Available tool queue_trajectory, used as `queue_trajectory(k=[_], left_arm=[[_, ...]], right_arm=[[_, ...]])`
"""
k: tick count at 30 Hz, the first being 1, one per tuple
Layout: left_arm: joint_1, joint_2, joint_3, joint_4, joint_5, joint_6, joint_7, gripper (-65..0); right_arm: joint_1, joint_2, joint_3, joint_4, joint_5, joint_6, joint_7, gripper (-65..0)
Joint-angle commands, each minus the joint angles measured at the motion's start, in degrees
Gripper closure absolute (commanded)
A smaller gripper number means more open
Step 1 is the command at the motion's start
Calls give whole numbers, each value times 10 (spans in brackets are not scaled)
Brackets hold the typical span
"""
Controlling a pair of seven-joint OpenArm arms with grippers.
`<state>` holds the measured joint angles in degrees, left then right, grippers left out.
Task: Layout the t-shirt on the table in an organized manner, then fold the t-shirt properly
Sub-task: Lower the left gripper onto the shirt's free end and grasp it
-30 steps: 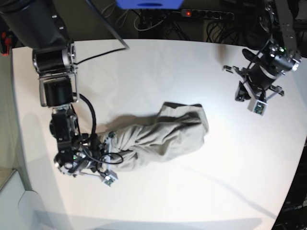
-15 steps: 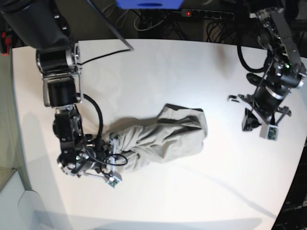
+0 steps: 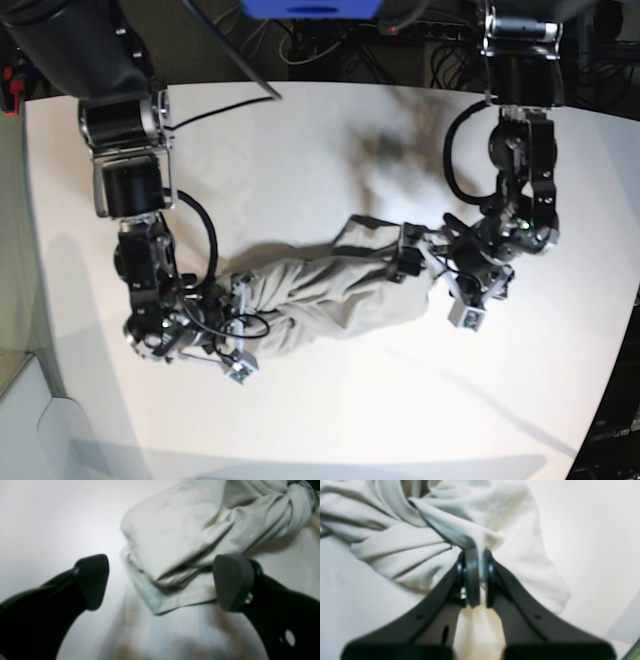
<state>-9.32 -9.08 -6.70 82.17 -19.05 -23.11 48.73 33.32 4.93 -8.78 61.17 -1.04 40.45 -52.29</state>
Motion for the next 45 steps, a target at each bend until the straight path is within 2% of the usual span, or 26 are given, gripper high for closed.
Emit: queue_trajectory(k=[1,11,20,45], left_arm=[[-16,1,4,-3,-8,0,-17,-650],[-55,39,12,-145,-7,0,-99,-650],[-96,57,12,-265,-8,-4,-158,-650],[-94,60,11,-268,-14,-3,-154,-650]], right_arm=[[19,2,1,9,6,-4,1,0],[17,0,1,9,6,-4,-2,0],[-1,0,1,9,6,-4,-2,0],[-2,5,1,9,6,-4,-1,0]])
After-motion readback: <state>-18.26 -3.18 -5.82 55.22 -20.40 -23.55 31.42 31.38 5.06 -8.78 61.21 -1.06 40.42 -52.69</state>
